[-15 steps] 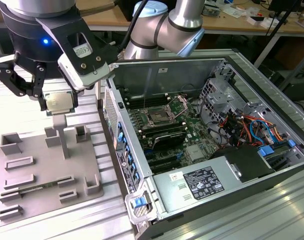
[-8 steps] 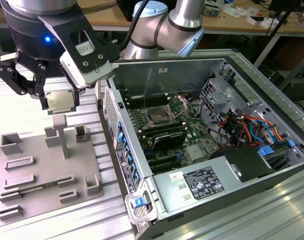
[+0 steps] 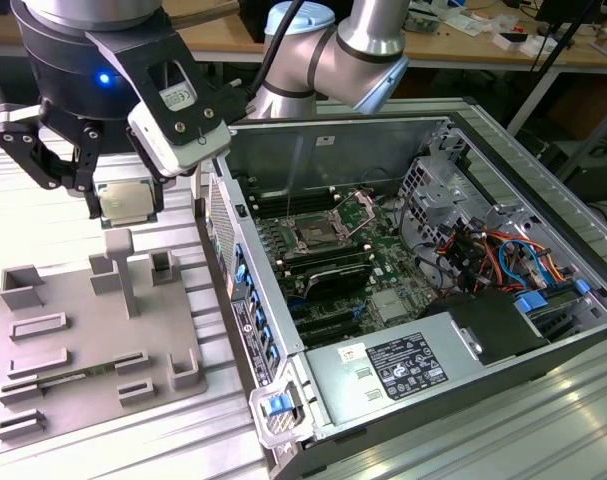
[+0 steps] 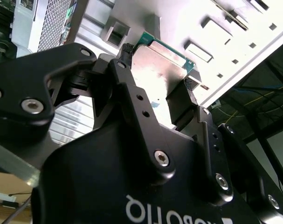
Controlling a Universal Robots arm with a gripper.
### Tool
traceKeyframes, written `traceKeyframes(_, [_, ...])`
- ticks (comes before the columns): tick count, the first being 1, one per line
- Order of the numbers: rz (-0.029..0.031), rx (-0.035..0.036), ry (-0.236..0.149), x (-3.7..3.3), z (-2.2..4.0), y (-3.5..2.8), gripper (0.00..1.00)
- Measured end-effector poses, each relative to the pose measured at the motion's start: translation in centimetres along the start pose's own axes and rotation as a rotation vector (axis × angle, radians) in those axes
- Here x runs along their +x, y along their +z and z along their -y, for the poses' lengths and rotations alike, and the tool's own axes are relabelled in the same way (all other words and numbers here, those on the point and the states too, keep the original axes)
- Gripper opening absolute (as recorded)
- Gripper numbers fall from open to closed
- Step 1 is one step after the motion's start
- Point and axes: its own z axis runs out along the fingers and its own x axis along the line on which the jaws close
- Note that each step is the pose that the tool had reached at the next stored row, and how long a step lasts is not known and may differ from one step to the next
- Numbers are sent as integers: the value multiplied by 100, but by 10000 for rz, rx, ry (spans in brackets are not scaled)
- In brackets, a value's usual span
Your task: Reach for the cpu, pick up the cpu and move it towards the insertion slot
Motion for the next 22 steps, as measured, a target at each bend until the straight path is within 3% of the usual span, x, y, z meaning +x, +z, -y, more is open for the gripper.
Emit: traceKeyframes(22, [0, -1, 0, -80, 1, -1, 55])
